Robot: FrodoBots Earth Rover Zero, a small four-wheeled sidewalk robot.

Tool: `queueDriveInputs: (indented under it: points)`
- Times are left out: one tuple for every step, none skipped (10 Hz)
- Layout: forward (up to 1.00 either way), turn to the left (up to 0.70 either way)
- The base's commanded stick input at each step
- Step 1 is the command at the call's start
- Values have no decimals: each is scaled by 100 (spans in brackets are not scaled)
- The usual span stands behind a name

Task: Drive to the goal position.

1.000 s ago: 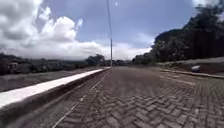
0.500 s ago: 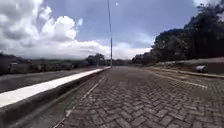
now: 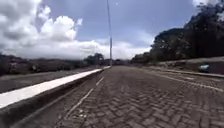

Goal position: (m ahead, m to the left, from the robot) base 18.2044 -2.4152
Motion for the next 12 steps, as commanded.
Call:
queueDriveInputs:
  points:
    - [100, 0]
    - [100, 0]
    - [100, 0]
    - [100, 0]
    - [100, 0]
    - [100, 0]
    - [100, -22]
    - [100, -27]
    - [100, -2]
    - [100, 0]
    - [100, 0]
    - [100, 0]
